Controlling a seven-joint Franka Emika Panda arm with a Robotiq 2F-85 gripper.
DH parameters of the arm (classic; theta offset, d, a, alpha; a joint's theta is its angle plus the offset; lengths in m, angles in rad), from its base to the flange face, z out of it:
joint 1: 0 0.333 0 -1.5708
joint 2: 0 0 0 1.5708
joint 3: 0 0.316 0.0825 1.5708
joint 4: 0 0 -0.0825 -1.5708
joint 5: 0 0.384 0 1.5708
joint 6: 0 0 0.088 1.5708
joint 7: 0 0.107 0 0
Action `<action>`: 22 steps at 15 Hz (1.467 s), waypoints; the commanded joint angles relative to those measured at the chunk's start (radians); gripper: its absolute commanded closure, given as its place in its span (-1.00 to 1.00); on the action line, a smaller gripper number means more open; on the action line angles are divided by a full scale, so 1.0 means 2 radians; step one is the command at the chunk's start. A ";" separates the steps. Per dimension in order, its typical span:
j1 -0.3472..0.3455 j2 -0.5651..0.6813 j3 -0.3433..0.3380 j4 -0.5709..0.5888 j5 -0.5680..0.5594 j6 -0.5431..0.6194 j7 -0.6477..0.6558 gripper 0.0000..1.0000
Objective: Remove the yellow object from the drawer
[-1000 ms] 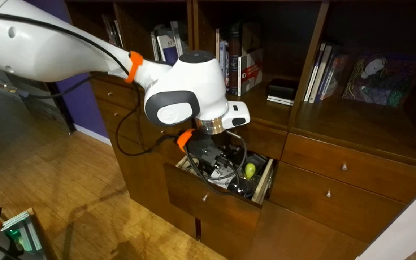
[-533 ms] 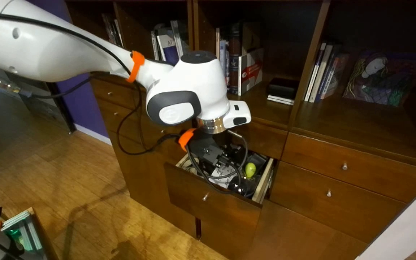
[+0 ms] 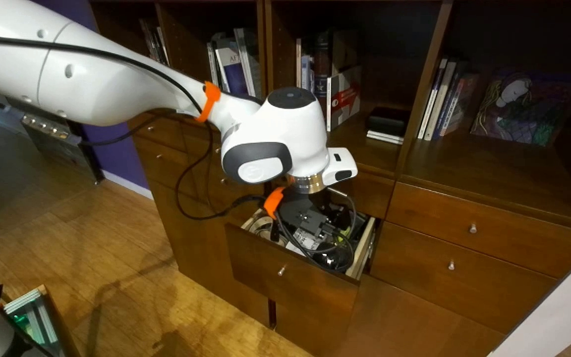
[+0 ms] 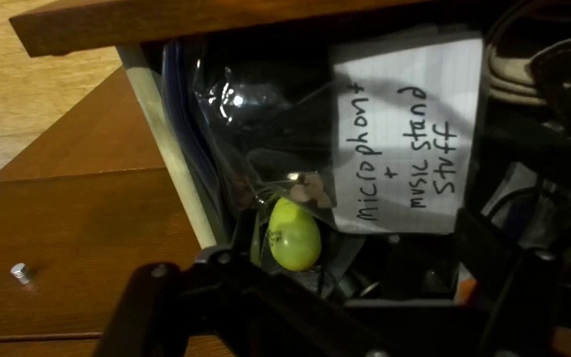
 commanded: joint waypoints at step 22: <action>-0.078 0.130 0.089 0.117 0.082 0.058 -0.095 -0.31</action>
